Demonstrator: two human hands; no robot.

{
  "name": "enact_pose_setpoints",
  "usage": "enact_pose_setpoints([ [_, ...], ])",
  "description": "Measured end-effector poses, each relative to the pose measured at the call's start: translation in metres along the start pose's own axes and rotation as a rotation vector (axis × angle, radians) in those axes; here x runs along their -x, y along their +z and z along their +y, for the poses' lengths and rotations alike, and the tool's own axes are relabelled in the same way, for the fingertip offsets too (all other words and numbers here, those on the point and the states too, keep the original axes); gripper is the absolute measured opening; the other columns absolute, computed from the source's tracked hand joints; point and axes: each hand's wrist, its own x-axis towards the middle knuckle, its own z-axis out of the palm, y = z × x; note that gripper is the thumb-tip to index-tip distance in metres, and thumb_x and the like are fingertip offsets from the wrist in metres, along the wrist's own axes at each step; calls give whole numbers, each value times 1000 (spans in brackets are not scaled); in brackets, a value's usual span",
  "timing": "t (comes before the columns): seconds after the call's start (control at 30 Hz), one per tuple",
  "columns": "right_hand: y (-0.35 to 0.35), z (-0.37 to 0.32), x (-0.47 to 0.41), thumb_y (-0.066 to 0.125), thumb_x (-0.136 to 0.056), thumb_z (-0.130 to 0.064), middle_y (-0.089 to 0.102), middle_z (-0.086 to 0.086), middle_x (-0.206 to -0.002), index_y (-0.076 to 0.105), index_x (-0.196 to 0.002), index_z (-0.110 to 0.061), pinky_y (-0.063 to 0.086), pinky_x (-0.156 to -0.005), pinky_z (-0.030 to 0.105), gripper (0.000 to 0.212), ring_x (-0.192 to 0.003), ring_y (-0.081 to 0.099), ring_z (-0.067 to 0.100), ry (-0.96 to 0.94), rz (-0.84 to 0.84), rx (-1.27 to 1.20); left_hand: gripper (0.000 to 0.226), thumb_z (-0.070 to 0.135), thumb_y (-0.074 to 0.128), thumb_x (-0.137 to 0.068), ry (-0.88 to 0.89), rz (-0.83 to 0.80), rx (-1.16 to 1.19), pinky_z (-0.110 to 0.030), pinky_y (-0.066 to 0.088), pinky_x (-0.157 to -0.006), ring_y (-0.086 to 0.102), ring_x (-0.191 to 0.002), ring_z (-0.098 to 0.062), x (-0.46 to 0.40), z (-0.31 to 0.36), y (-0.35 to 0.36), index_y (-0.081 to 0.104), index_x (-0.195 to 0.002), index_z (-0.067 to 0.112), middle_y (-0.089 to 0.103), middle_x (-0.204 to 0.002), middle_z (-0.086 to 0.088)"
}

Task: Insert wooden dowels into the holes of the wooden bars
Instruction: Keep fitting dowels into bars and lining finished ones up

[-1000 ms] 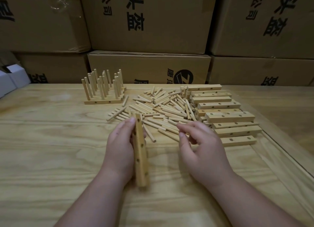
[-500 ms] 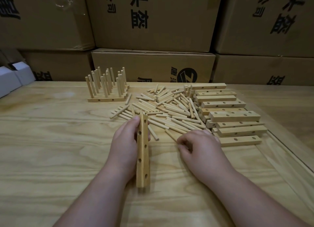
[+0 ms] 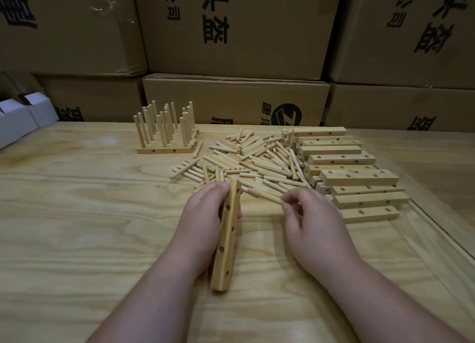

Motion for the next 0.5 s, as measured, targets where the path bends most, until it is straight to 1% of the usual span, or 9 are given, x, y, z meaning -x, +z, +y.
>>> enact_pose_setpoints([
  [0.07,-2,-2,1,61,-95,-19,58,-23,-92,64,-102,-29,48,-89,39,13,-94,52,6,-55,62,-85,44,44,48,-85,-5,-4,12,-20,44,-45,56,-53,-12,-1,0,0,71,-95,7,65,-67,-8],
  [0.17,-3,-6,4,65,-93,-14,58,-22,-92,67,-103,-24,48,-85,35,14,-91,54,6,-140,93,-143,48,45,49,-85,6,7,-4,-18,46,-48,58,-57,-12,-2,-1,0,67,-94,1,66,-68,-7],
  [0.23,-3,-7,5,66,-93,-12,58,-22,-92,67,-104,-22,47,-85,31,15,-91,54,4,-181,92,-160,46,46,50,-85,-3,17,8,-19,47,-48,59,-58,-12,-2,-2,-1,68,-93,4,68,-69,-8],
  [0.3,-3,-7,6,67,-93,-11,54,-28,-92,67,-104,-22,46,-84,29,15,-92,51,0,-206,78,-156,43,46,50,-85,-7,27,13,-19,46,-47,60,-57,-11,-2,-2,-1,68,-88,7,67,-70,-8],
  [0.4,-4,-7,6,67,-92,-11,52,-30,-94,68,-102,-21,53,-81,33,15,-97,49,-3,-216,60,-172,41,45,50,-87,-4,33,5,-19,45,-46,58,-54,-10,-2,-1,-1,67,-83,8,68,-70,-6],
  [0.5,-3,-5,5,68,-91,-9,54,-28,-95,68,-101,-21,53,-79,34,16,-100,49,-3,-229,66,-185,36,42,51,-92,-3,39,9,-20,45,-46,58,-54,-10,-1,-1,-2,68,-79,14,69,-70,-6],
])
